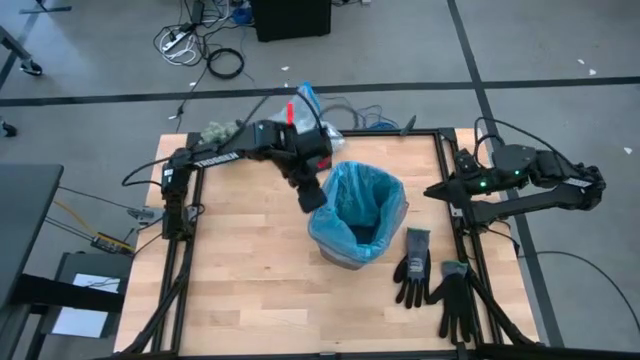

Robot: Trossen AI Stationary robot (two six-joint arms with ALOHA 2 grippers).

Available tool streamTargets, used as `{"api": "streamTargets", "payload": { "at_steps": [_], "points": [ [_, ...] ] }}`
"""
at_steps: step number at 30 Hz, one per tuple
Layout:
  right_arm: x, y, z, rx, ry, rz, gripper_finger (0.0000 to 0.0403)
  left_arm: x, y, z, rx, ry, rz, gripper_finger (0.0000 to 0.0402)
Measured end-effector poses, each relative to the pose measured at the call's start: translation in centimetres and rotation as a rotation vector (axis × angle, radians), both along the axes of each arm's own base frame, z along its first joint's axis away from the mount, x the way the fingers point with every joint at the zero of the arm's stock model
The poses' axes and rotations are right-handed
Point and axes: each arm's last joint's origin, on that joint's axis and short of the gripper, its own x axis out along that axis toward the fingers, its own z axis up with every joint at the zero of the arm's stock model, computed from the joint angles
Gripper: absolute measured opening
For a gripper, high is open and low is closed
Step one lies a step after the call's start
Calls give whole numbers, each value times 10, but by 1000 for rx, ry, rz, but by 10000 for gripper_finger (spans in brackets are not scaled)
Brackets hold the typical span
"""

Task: Place trash/remove bag and relplace
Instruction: Insert the new blue trash bag into the trash bin

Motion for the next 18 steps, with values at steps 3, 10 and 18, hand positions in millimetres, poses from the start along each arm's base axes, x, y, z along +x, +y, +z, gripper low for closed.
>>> {"api": "streamTargets", "payload": {
  "at_steps": [3, 10, 18],
  "points": [
    [3, 1, 1, 19, -9, -6, 174, 3, -6, -19, -8, 71, -8, 19],
    [17, 3, -1, 88, 23, -35, 132, 16, -21, -60, -65, 80, -39, 19],
    [44, 13, 1, 134, 8, 25, 48, 29, -26, -68, -66, -8, -9, 19]
  ]
}}
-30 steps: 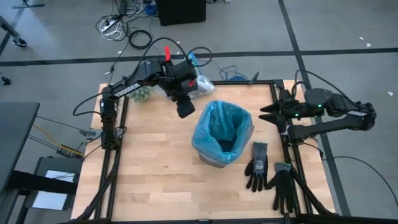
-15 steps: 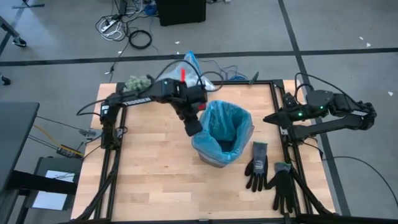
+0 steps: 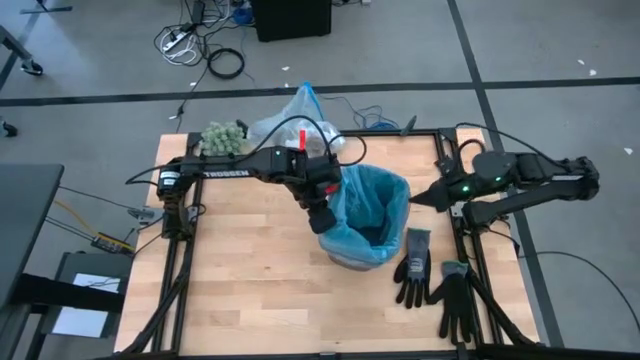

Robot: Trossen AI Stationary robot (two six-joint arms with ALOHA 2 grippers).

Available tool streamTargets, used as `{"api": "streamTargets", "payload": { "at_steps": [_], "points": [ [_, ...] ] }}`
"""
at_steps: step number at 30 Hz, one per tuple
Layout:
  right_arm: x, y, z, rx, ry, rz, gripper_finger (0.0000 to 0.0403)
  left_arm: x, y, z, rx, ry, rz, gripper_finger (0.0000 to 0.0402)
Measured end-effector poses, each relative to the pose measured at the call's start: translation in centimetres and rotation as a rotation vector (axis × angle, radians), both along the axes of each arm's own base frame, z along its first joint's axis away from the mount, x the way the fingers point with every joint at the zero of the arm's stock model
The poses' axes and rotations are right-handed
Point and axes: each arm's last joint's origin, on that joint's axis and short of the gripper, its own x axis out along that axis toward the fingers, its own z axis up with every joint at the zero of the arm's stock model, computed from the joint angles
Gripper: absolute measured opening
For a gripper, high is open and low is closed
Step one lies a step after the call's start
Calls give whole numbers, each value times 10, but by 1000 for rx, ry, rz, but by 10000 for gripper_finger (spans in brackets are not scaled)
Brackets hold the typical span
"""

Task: Place trash/remove bag and relplace
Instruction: Insert the new blue trash bag into the trash bin

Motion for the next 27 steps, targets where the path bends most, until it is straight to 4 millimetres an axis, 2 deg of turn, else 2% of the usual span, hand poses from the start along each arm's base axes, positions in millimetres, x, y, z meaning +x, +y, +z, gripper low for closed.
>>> {"api": "streamTargets", "payload": {
  "at_steps": [4, 12, 20, 23, 27],
  "points": [
    [17, 10, -8, -5, 75, 69, 6, 0, 1, -1, 1, 4, 7, 19],
    [44, 20, -32, -121, 219, 140, 1, -1, 2, 5, 22, 9, 16, 19],
    [69, 17, -68, -216, 214, 174, 1, -9, 3, 10, 64, 79, 30, 19],
    [75, 14, -75, -242, 196, 173, 1, -17, 3, 9, 90, 155, 38, 19],
    [81, 7, -82, -269, 188, 167, 0, -18, 3, 8, 117, 170, 45, 19]
  ]
}}
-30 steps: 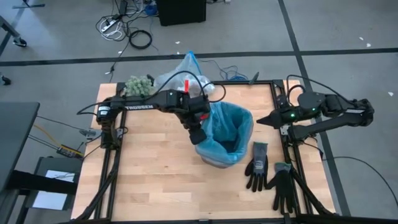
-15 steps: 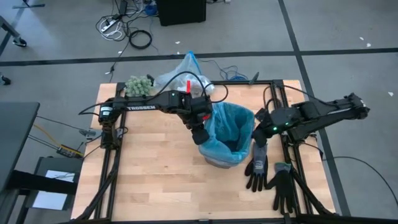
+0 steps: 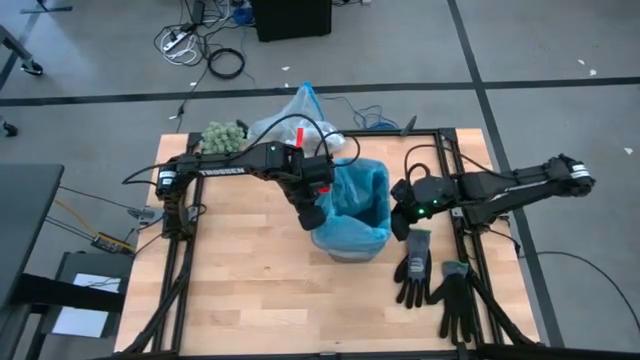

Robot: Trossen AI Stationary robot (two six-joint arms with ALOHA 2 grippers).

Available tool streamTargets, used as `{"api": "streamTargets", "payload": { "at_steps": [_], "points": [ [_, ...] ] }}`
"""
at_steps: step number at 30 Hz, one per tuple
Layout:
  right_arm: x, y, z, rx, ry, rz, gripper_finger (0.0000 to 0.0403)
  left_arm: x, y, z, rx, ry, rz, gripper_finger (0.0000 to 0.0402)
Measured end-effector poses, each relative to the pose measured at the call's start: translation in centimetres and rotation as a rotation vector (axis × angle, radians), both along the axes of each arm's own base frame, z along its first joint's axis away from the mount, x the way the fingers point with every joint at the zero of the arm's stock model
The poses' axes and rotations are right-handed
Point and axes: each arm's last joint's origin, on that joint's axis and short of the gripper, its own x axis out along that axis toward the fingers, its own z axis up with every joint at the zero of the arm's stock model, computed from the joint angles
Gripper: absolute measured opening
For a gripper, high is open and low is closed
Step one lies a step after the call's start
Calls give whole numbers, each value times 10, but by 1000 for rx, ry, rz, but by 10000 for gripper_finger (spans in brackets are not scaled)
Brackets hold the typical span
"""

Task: Place trash/remove bag and relplace
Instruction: Insert the new blue trash bag into the trash bin

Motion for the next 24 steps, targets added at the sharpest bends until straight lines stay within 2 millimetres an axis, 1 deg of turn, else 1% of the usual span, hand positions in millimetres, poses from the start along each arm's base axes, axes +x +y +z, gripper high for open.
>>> {"api": "streamTargets", "payload": {
  "at_steps": [5, 9, 13, 15, 18, 20, 24],
  "points": [
    [6, -8, -6, -54, 29, 22, 0, -2, 0, 1, 2, 4, 7, 19],
    [10, -19, -8, -106, 31, 7, 0, -7, 2, 7, 32, 4, 17, 19],
    [14, -32, -7, -167, 10, -26, 0, -19, 14, 17, 89, 6, 58, 19],
    [16, -39, -6, -169, -10, -47, 0, -27, 22, 24, 140, 3, 95, 19],
    [18, -44, -4, -152, -47, -32, 0, -35, 31, 35, 184, -34, 149, 19],
    [18, -44, -2, -139, -62, -11, 0, -41, 33, 42, 194, -61, 166, 19],
    [14, -43, 2, -111, -92, 22, 2, -52, 31, 56, 178, -107, 165, 19]
  ]
}}
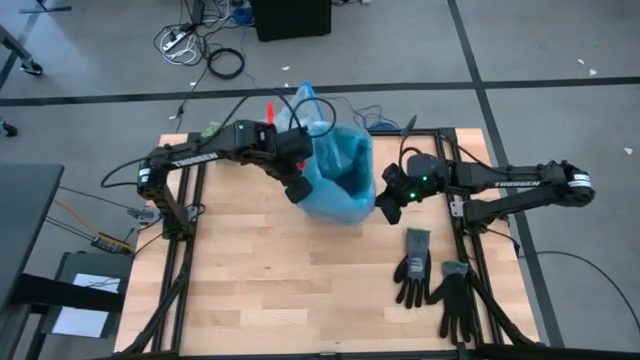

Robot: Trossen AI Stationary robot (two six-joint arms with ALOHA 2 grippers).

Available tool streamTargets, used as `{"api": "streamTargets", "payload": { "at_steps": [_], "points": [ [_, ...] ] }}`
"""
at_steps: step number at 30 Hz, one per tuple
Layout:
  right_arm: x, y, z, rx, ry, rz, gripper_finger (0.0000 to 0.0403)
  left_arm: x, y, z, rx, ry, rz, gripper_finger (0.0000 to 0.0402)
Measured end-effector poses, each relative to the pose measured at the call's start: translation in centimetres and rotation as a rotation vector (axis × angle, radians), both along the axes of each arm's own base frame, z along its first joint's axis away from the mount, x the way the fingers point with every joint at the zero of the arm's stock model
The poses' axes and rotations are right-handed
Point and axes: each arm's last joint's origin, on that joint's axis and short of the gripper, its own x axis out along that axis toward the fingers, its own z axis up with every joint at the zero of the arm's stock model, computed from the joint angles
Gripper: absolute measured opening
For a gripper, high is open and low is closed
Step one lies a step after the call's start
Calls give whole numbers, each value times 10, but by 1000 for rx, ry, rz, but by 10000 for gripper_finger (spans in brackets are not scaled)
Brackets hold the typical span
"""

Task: Place trash/remove bag and relplace
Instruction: Insert the new blue trash bag into the trash bin

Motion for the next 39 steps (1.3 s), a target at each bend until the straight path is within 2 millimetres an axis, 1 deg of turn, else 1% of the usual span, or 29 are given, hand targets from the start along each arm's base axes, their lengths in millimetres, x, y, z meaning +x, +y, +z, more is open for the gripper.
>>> {"api": "streamTargets", "payload": {
  "at_steps": [4, 6, 10, 15, 18, 21, 23, 26, 29, 33, 36, 39],
  "points": [
    [-1, -1, 8, 91, -64, 44, 1, -1, -1, 0, -41, -2, 7, 19],
    [-2, -1, 13, 109, -74, 65, 3, -1, -2, 0, -65, -5, -3, 19],
    [-1, 1, 26, 110, -92, 75, 17, -3, -3, 0, -84, 11, 4, 19],
    [-2, 7, 48, 73, -166, 89, 35, -13, -6, 4, -94, 32, 19, 19],
    [-1, 14, 52, -47, -195, 53, 33, -15, -10, 7, -92, 24, 20, 19],
    [-2, 23, 48, -276, -137, 20, 22, -15, -16, 16, -64, -6, 5, 19],
    [-3, 33, 46, -442, -97, 51, 16, -16, -22, 23, -8, -25, -28, 19],
    [-5, 50, 47, -628, -99, 134, 20, -18, -30, 35, 138, -32, -108, 19],
    [-7, 62, 48, -805, -95, 224, 43, -20, -36, 46, 300, -21, -205, 19],
    [-5, 64, 48, -948, -54, 198, 85, -18, -38, 57, 419, -45, -321, 19],
    [6, 62, 45, -1012, -44, 194, 115, -13, -37, 62, 471, -91, -368, 19],
    [19, 61, 37, -1060, -16, 226, 132, -9, -36, 64, 513, -111, -410, 19]
  ]
}}
